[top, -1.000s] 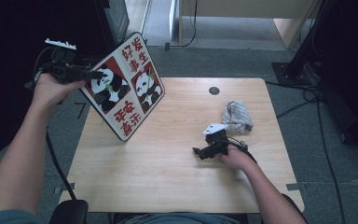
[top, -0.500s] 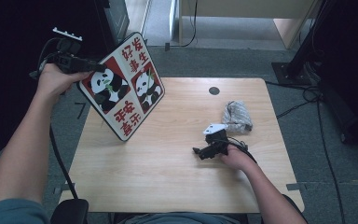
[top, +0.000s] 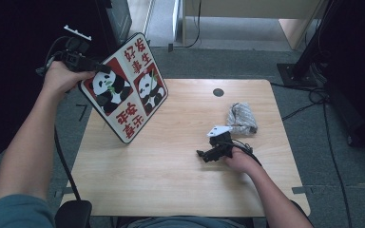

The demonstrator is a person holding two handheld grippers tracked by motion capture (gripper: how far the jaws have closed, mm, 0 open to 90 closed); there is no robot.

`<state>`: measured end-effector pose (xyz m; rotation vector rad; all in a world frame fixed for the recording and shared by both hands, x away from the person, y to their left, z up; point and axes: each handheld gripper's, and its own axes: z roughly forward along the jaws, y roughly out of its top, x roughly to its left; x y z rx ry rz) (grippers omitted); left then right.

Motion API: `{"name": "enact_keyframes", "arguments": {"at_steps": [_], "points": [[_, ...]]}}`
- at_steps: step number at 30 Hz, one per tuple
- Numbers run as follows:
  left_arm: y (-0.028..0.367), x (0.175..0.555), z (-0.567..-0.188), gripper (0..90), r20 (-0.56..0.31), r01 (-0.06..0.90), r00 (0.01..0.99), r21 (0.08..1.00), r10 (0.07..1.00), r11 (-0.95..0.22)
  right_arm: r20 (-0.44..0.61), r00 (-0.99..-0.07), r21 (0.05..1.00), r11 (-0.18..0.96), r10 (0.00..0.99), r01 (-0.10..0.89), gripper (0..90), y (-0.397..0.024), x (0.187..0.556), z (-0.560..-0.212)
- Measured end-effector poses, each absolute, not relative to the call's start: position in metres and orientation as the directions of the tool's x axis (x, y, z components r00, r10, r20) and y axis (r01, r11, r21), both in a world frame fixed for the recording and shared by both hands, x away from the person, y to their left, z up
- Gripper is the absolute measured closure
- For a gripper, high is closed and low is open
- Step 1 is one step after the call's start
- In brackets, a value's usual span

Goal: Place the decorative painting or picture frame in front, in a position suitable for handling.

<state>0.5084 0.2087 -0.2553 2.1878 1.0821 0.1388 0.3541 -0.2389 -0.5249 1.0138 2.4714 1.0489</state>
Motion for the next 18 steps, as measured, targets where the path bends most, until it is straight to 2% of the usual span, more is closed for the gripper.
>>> {"name": "enact_keyframes", "arguments": {"at_steps": [1,6,18], "points": [[0.2088,0.5095,-0.2555,76.8,-0.209,0.671,0.648,0.612,0.733,-0.419,0.022,-0.719,0.713,0.494,0.694,0.498,0.0,-0.2389,0.3542,-0.5249],[0.2104,0.5118,-0.2553,79.0,-0.256,0.711,0.62,0.583,0.741,-0.393,0.022,-0.719,0.713,0.494,0.694,0.498,0.0,-0.2389,0.3542,-0.5249],[0.2056,0.5028,-0.2491,80.6,-0.269,0.726,0.603,0.576,0.751,-0.377,0.022,-0.719,0.712,0.494,0.694,0.499,0.0,-0.239,0.3542,-0.5249]]}}
